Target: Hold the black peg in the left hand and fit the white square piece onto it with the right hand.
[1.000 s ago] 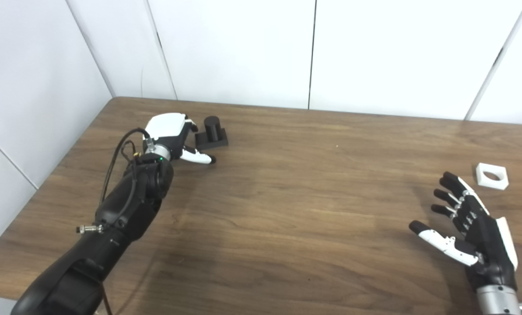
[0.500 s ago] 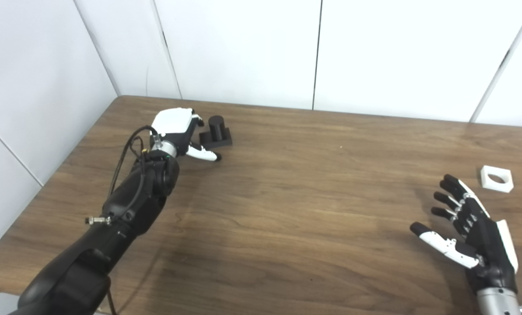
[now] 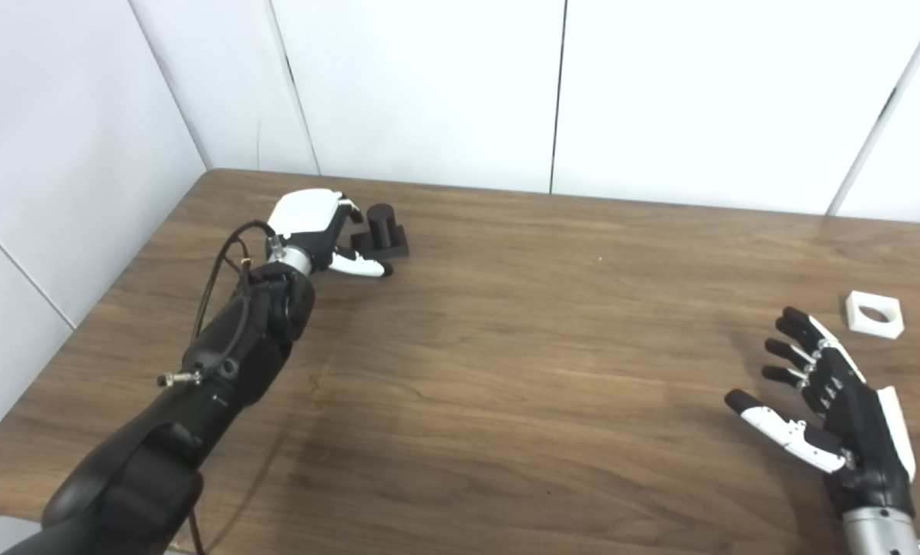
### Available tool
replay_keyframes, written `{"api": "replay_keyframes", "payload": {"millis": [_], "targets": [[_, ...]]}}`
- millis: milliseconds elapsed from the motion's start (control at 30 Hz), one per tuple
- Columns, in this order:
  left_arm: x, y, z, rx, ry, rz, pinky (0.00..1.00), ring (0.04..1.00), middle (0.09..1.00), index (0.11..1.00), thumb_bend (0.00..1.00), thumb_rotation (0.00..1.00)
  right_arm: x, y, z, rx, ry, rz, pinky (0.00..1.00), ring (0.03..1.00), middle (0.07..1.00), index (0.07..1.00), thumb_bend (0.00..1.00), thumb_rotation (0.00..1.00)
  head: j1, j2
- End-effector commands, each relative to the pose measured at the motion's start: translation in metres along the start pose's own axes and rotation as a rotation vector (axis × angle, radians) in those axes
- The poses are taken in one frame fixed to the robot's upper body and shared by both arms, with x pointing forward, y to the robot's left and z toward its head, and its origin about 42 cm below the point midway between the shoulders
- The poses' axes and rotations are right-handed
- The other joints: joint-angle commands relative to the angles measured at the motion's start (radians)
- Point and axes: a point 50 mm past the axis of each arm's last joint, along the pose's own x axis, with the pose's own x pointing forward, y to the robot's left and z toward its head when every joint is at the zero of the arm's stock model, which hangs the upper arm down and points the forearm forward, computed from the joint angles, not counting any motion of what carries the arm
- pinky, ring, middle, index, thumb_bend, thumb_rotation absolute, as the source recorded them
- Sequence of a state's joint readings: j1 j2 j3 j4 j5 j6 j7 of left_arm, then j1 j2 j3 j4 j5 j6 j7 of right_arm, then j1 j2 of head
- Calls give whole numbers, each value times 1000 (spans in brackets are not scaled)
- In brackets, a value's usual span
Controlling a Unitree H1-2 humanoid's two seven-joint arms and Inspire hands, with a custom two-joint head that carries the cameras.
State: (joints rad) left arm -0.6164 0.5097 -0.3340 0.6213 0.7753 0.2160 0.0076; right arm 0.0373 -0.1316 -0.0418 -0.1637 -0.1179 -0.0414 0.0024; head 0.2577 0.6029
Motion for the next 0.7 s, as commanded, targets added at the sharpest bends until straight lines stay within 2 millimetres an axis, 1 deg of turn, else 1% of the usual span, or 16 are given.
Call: {"api": "replay_keyframes", "payload": {"millis": [0, 133, 167, 233, 367, 467, 600, 633, 667], "targets": [[5, 0, -1, 9, 12, -10, 901, 949, 926, 753, 752, 491, 7, -6, 13, -13, -85, -13, 694, 804, 861, 854, 656, 211, 1, 3], [6, -2, -2, -25, 8, -15, 896, 941, 917, 747, 737, 554, 7, -5, 14, -16, -85, -13, 693, 806, 868, 858, 644, 221, -3, 6], [6, -3, -2, -34, 6, -15, 887, 938, 910, 743, 729, 585, 7, -5, 14, -11, -85, -13, 696, 805, 865, 856, 642, 215, -3, 6], [7, -4, -2, -48, 2, -14, 884, 937, 905, 740, 724, 592, 7, -5, 14, -9, -87, -11, 700, 807, 866, 857, 639, 212, -4, 6], [7, -6, -2, -103, -7, -27, 906, 936, 906, 741, 704, 576, 8, -5, 15, -13, -85, -16, 700, 805, 863, 855, 644, 213, -9, 7], [7, -8, 0, -140, -13, -46, 920, 940, 912, 744, 668, 566, 8, -5, 16, -31, -88, -19, 682, 799, 862, 853, 644, 225, -11, 9], [7, -9, 2, -170, -25, -60, 886, 934, 909, 745, 649, 551, 9, -6, 16, -40, -92, -24, 671, 787, 855, 850, 649, 244, -11, 10], [7, -9, 3, -187, -31, -65, 877, 931, 908, 741, 642, 519, 9, -7, 16, -44, -91, -27, 672, 791, 859, 851, 649, 245, -12, 11], [7, -9, 3, -199, -36, -69, 873, 932, 911, 741, 639, 511, 9, -7, 16, -47, -91, -30, 671, 791, 858, 851, 650, 244, -12, 11]]}}
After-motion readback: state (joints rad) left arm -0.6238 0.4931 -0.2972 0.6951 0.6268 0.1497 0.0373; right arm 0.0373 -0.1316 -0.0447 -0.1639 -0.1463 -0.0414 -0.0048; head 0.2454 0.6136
